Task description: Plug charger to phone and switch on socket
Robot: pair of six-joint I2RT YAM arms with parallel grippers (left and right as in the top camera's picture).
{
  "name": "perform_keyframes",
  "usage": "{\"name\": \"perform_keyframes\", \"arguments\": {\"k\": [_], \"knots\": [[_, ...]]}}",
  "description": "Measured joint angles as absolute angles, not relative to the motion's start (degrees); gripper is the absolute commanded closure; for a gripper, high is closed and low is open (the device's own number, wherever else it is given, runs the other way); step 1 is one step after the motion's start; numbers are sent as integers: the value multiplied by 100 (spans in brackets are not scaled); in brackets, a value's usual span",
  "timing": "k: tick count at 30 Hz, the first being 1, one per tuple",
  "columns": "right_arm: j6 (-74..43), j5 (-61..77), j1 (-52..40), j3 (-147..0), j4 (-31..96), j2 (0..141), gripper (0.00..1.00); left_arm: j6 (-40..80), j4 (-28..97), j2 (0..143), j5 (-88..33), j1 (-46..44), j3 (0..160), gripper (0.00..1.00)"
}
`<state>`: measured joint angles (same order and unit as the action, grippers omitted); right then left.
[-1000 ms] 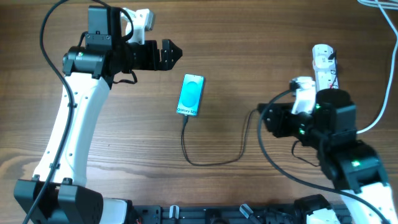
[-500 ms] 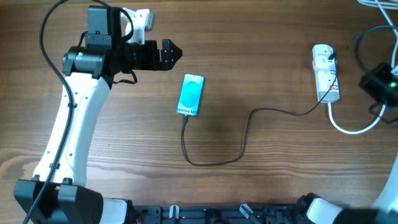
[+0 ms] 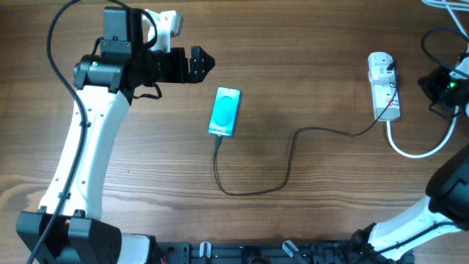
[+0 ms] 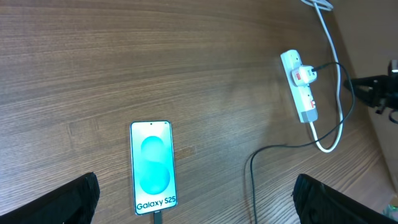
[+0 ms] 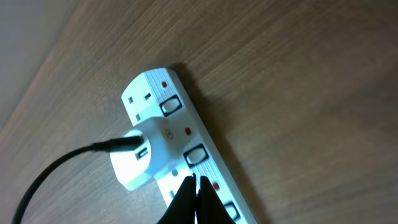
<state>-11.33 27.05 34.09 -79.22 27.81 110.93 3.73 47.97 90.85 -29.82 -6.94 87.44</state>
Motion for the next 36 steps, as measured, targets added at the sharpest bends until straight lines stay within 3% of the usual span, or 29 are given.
{"name": "perform_keyframes", "arguments": {"k": [8, 36], "knots": [[-1015, 2696, 3061, -7922, 2346, 11797, 96, 373, 4799, 9085, -2982, -694, 8744, 0], [-329, 1981, 2674, -8001, 2231, 12018, 96, 373, 4799, 9085, -2982, -694, 8744, 0]]}}
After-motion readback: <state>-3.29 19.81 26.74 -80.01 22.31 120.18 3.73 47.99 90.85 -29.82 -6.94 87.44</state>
